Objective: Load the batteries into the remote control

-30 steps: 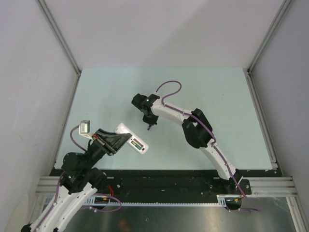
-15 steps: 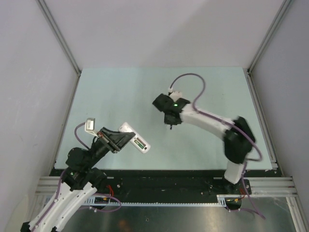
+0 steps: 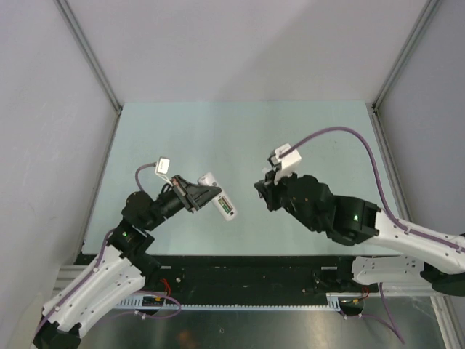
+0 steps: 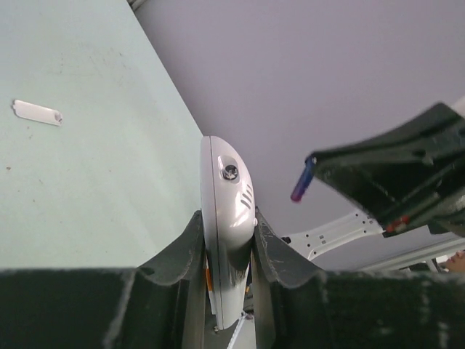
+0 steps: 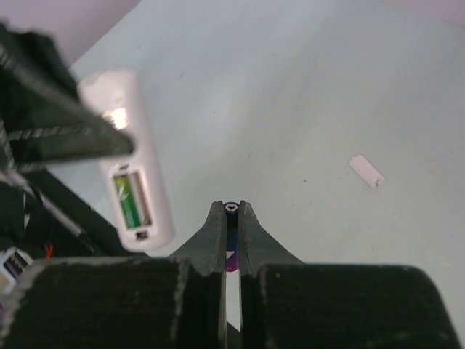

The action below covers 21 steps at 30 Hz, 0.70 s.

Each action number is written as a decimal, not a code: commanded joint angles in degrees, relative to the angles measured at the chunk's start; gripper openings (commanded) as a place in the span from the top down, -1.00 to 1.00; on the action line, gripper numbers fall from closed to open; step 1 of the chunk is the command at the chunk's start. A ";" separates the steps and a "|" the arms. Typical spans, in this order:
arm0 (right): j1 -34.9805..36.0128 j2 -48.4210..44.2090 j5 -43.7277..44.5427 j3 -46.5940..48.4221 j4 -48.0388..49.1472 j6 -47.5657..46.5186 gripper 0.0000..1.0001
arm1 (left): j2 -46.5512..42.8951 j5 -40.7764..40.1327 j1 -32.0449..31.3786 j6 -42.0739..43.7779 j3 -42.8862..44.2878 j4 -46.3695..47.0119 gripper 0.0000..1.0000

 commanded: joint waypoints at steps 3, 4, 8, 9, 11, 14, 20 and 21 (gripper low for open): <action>9.49 -5.99 0.22 -7.25 13.02 -13.18 1.00 | 7.39 5.50 0.13 1.23 6.43 9.16 1.00; 12.05 -7.22 4.93 -9.46 15.93 -16.06 1.00 | 8.27 5.94 0.13 0.45 6.69 9.78 1.00; 17.78 -8.20 9.81 -16.59 33.31 -21.01 1.00 | 11.17 7.09 0.05 -0.61 7.57 11.72 1.00; 18.48 -7.67 9.99 -17.21 35.01 -21.71 1.00 | 11.35 7.35 0.05 -0.70 7.58 11.98 0.99; 19.36 -5.57 11.13 -18.52 39.48 -23.64 1.00 | 11.53 7.52 0.05 -1.40 7.58 12.16 1.00; 20.60 -4.24 12.80 -20.29 45.98 -26.63 1.00 | 11.44 7.88 0.05 -2.28 7.66 12.34 0.99; 20.51 -1.78 14.03 -21.43 55.93 -32.34 1.00 | 10.83 8.32 0.05 -4.65 7.31 12.42 1.00; 20.42 -0.91 14.20 -21.43 56.73 -32.79 1.00 | 10.91 8.40 0.05 -5.27 7.31 12.51 1.00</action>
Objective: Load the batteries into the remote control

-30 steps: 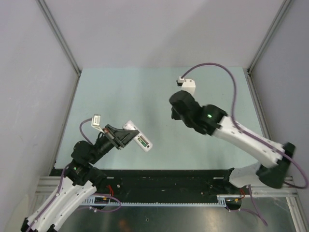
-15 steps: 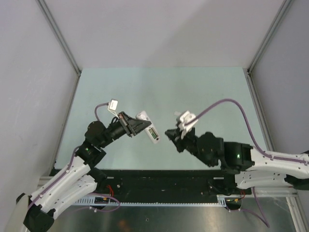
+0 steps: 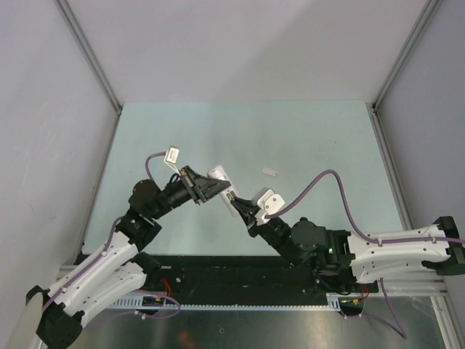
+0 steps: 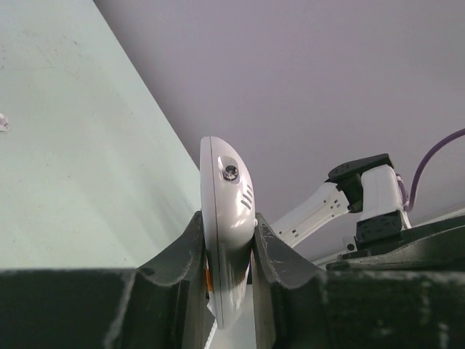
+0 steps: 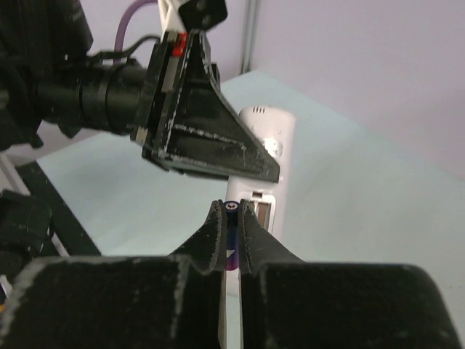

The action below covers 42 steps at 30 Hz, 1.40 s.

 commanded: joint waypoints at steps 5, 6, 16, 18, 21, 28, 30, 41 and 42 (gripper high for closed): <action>-0.63 3.24 2.91 0.05 14.48 -7.71 1.00 | -1.52 1.94 0.00 -3.57 2.57 3.66 1.00; -0.89 3.33 2.82 0.05 14.39 -7.97 1.00 | -1.70 2.02 0.00 -3.92 2.57 3.66 0.99; -3.53 2.36 0.54 -1.44 11.93 -7.28 1.00 | -1.88 2.55 0.00 -4.80 3.45 3.83 1.00; -3.88 1.92 -0.61 -1.88 11.93 -6.75 1.00 | -1.79 2.64 0.00 -4.98 3.54 3.83 1.00; -4.49 2.10 -1.31 -2.23 11.75 -5.87 1.00 | -1.62 2.64 0.00 -5.06 3.62 4.01 1.00; -5.90 2.10 -2.63 -2.93 9.91 -4.20 1.00 | -1.61 2.82 0.00 -5.15 3.97 4.36 1.00; -6.08 1.75 -2.81 -2.93 9.03 -3.93 1.00 | -1.79 2.90 0.00 -5.15 4.15 4.45 1.00; -6.52 0.61 -4.30 -2.93 0.42 0.37 1.00 | -2.49 1.94 0.09 -4.28 4.85 4.63 1.00; -6.60 0.52 -4.39 -2.93 0.07 0.72 1.00 | -2.58 1.85 0.09 -4.27 4.94 4.71 1.00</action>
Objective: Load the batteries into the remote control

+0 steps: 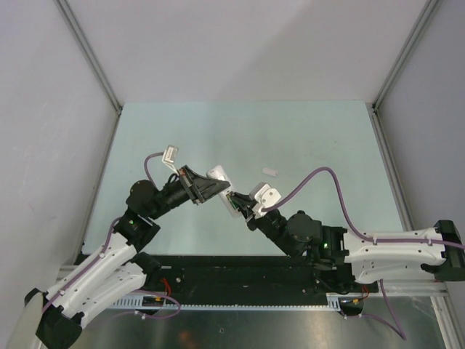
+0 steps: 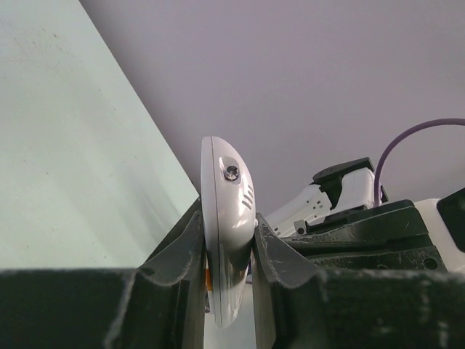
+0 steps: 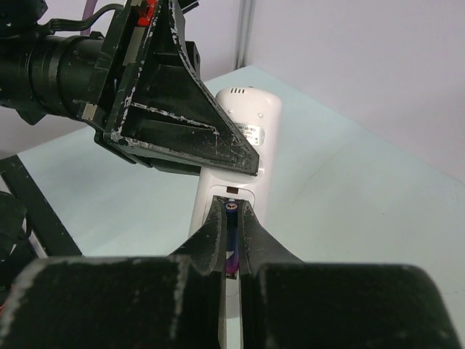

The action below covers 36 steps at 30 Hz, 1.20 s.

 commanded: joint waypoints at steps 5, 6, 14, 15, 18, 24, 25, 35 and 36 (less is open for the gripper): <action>-1.89 -0.60 -0.94 -0.25 -8.17 4.95 1.00 | -1.97 0.25 0.02 0.08 4.66 4.65 0.99; -2.15 -0.42 -1.29 -0.16 -8.78 6.35 1.00 | -1.97 0.08 0.02 0.17 4.66 4.74 1.00; -5.66 1.24 -6.82 0.10 -14.14 14.09 1.00 | -2.85 -0.54 0.02 1.66 5.28 5.18 1.00; -6.19 1.51 -7.53 0.45 -14.50 14.97 1.00 | -2.85 -0.37 0.02 1.75 5.45 5.26 1.00; -7.51 3.18 -9.20 1.07 -15.73 16.82 1.00 | -3.02 -0.19 0.02 1.75 5.89 5.70 0.99; -9.09 5.46 -11.14 2.30 -17.31 18.58 1.00 | -4.08 -0.19 0.02 1.75 5.98 6.49 1.00; -9.27 5.55 -11.14 2.30 -17.40 18.75 1.00 | -4.17 -0.19 0.02 1.66 5.98 6.58 1.00; -10.59 5.99 -11.93 2.39 -18.63 21.74 1.00 | -4.70 -0.89 0.02 0.78 5.63 7.72 0.99; -10.59 5.91 -11.76 2.56 -18.63 21.92 1.00 | -4.61 -0.89 0.02 0.61 5.11 7.81 1.00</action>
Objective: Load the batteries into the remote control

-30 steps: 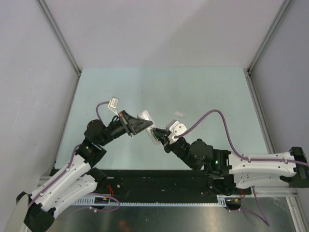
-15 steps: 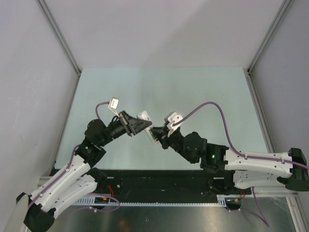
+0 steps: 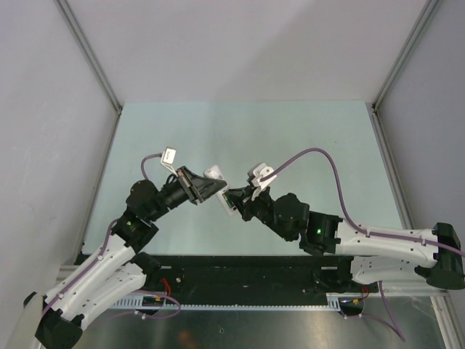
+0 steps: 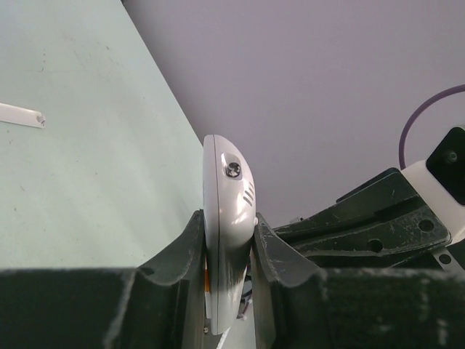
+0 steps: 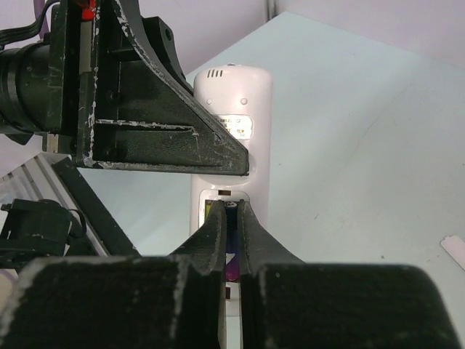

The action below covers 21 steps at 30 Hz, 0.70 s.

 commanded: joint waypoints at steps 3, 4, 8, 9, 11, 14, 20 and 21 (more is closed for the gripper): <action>-0.93 2.10 0.46 0.99 -9.45 2.07 1.00 | -2.93 2.19 -0.57 -5.95 3.59 13.65 0.99; -0.93 2.28 0.46 1.52 -11.37 2.07 1.00 | -2.75 2.01 -0.57 -7.18 3.15 13.74 1.00; -1.02 3.77 -0.24 5.21 -15.24 2.42 1.00 | -2.40 0.26 -0.57 -11.14 0.69 14.00 1.00; -1.19 3.95 -0.50 6.26 -16.91 2.69 1.00 | -2.75 -0.27 -0.57 -11.75 -0.10 14.26 1.00; -1.63 4.47 -1.12 6.97 -19.02 3.92 1.00 | -3.27 -0.98 -0.57 -13.16 -0.81 14.44 1.00; -2.69 4.91 -1.38 8.12 -22.00 5.93 1.00 | -3.80 -2.12 -0.57 -14.92 -1.86 14.70 1.00; -3.66 5.35 -2.61 8.91 -25.70 9.10 0.97 | -3.80 -3.17 -0.57 -18.61 -6.16 18.38 1.00; -3.74 5.61 -3.13 8.91 -25.97 10.06 0.91 | -3.89 -3.26 -0.57 -19.57 -7.48 19.09 1.00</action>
